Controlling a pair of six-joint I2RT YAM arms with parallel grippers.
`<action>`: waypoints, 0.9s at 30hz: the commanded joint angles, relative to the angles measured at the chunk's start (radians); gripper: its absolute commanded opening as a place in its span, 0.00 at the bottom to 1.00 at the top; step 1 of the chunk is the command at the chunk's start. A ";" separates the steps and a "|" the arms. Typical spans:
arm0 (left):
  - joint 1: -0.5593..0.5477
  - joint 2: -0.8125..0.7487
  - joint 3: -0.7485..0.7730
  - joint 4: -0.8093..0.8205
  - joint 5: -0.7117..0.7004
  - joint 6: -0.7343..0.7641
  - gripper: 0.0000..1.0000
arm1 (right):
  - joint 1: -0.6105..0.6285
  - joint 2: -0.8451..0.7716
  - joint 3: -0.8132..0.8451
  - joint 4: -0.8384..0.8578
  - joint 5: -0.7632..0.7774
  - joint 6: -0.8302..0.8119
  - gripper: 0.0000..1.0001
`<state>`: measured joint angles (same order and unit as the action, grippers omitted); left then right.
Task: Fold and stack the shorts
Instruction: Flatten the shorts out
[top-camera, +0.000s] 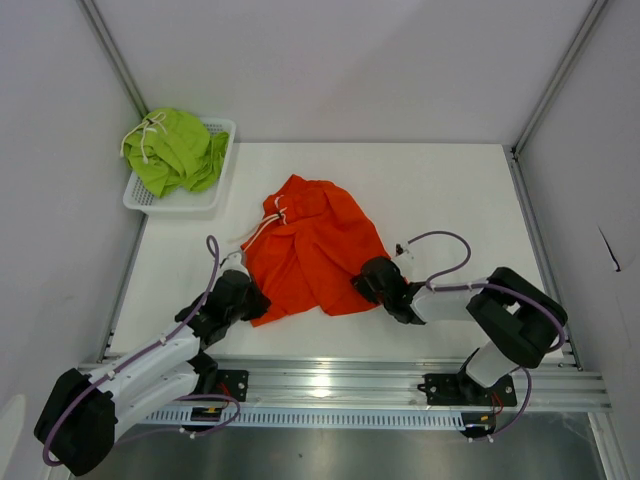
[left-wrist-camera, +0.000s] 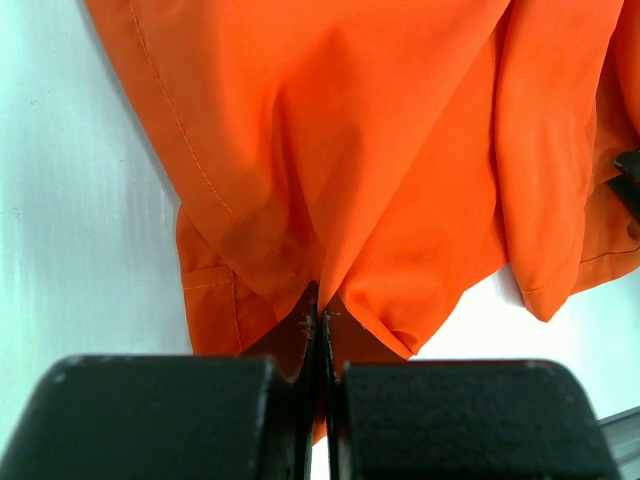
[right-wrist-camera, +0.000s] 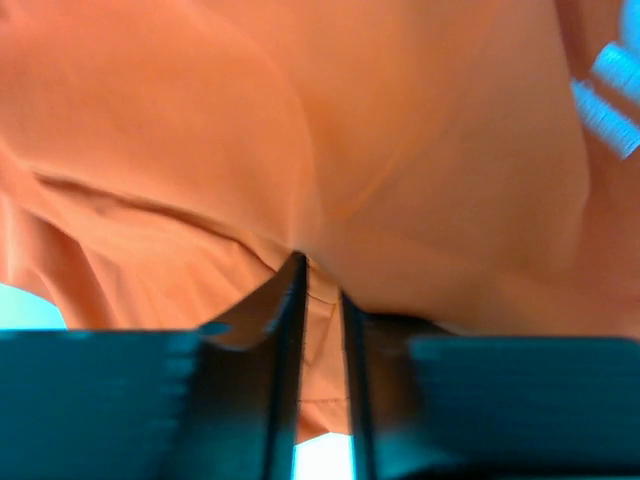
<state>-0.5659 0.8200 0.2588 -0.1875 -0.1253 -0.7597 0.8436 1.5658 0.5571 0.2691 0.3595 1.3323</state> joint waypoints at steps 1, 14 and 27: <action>-0.008 0.007 -0.006 0.033 -0.007 -0.004 0.00 | -0.024 0.011 0.030 0.076 0.027 -0.024 0.19; -0.008 0.024 0.008 0.023 -0.008 0.000 0.00 | -0.173 -0.482 -0.155 -0.099 -0.036 -0.191 0.00; -0.063 -0.059 0.218 -0.223 -0.102 0.051 0.93 | -0.285 -0.733 -0.180 -0.197 -0.419 -0.363 0.00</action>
<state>-0.5888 0.7948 0.3573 -0.3336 -0.1741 -0.7380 0.5491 0.8452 0.3614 0.0731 0.0830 1.0157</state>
